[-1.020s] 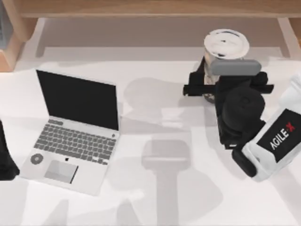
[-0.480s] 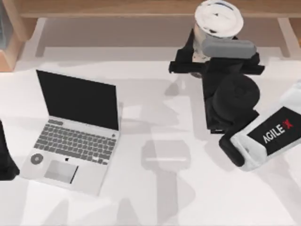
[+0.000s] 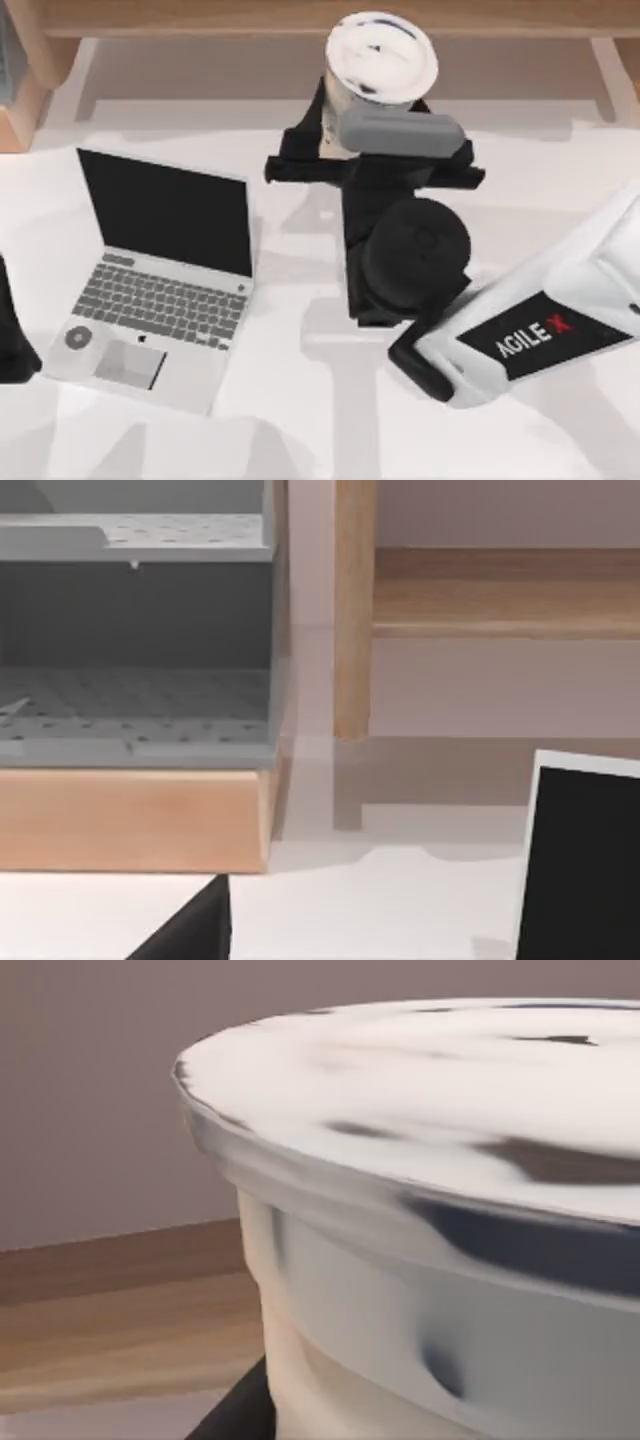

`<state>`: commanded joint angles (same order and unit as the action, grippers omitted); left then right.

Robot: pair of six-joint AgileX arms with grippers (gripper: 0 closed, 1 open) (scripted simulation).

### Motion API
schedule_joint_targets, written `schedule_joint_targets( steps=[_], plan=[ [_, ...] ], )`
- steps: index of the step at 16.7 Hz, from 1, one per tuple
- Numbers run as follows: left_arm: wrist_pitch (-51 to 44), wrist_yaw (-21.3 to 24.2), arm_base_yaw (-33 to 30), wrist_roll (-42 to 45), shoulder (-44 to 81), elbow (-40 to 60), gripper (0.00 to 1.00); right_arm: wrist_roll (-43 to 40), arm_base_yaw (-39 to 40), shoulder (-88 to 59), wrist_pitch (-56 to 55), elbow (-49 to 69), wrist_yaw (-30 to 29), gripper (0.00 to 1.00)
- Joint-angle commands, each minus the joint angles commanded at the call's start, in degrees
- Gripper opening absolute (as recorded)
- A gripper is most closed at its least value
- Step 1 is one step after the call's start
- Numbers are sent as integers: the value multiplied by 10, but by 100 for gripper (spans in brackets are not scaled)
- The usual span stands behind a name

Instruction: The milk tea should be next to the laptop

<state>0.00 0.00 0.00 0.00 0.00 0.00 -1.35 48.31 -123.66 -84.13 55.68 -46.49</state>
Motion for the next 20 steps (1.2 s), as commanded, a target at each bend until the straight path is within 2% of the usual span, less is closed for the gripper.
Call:
schedule_joint_targets(
  steps=[7,10,20],
  plan=[
    [0,0,0,0,0,0,100,10,136,7,86,-32,-162,0],
    [0,0,0,0,0,0,100,16,173,11,119,-45,-210,0],
    [0,0,0,0,0,0,100,17,188,12,120,-48,-223,0]
  ],
)
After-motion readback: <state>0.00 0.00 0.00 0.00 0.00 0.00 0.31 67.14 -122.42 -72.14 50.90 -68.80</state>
